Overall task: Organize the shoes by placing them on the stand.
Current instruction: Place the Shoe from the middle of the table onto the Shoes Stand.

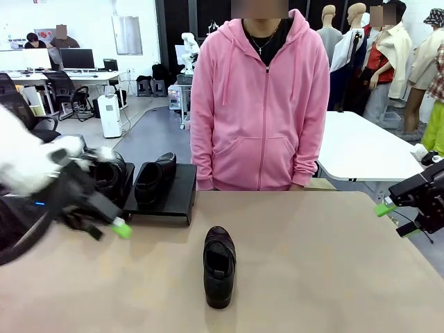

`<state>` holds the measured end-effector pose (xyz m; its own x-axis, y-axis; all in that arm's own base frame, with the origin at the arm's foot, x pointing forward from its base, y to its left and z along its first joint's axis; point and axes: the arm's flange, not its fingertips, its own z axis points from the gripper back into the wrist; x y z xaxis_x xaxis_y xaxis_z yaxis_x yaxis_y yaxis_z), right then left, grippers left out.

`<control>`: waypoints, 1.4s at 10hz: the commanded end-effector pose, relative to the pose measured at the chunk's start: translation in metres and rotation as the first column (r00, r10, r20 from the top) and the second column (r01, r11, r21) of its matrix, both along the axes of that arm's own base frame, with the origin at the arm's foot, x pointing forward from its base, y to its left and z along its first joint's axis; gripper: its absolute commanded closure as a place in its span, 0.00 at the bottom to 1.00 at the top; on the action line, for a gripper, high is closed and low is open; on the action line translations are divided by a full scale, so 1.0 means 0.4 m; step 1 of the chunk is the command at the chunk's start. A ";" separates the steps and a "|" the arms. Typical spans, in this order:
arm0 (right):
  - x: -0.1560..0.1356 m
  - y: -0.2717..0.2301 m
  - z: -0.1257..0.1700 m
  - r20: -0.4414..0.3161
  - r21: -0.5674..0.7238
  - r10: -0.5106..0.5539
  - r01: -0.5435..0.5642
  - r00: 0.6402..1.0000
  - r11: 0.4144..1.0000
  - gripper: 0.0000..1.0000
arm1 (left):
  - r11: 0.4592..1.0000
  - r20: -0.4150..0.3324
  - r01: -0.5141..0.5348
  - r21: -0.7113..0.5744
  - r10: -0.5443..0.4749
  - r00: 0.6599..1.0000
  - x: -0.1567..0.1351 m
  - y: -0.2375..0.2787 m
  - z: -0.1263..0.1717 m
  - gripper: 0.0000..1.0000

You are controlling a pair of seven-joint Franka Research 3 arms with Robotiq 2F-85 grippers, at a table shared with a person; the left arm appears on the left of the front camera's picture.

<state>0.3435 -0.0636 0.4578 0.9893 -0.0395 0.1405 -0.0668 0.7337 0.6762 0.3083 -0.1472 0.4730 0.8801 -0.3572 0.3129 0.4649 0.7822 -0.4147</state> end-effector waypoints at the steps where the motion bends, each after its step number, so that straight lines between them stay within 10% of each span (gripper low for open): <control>1: -0.003 -0.009 0.010 0.000 -0.017 0.014 -0.014 1.000 1.000 0.00 | 0.973 -0.012 0.039 0.227 -0.037 0.999 0.055 -0.266 -0.013 0.00; 5: -0.003 -0.009 0.010 0.000 -0.017 0.014 -0.014 1.000 1.000 0.00 | 0.892 0.092 -0.275 0.357 0.260 0.961 0.096 -0.491 -0.034 0.00; 6: -0.003 -0.009 0.010 0.000 -0.017 0.014 -0.014 1.000 1.000 0.00 | 0.954 0.034 -0.069 0.291 0.062 0.998 0.018 -0.478 -0.078 0.00; 9: -0.003 -0.009 0.010 0.000 -0.017 0.014 -0.014 1.000 1.000 0.00 | 0.938 0.059 -0.144 0.315 0.132 0.989 0.061 -0.496 -0.075 0.00; 11: -0.003 -0.009 0.010 0.000 -0.017 0.014 -0.014 1.000 1.000 0.00 | 0.784 0.094 -0.492 0.377 0.496 0.863 0.115 -0.526 -0.128 0.00; 14: -0.003 -0.009 0.010 0.000 -0.017 0.014 -0.014 1.000 1.000 0.00 | 0.723 0.051 -0.577 0.379 0.606 0.794 0.169 -0.559 -0.204 0.00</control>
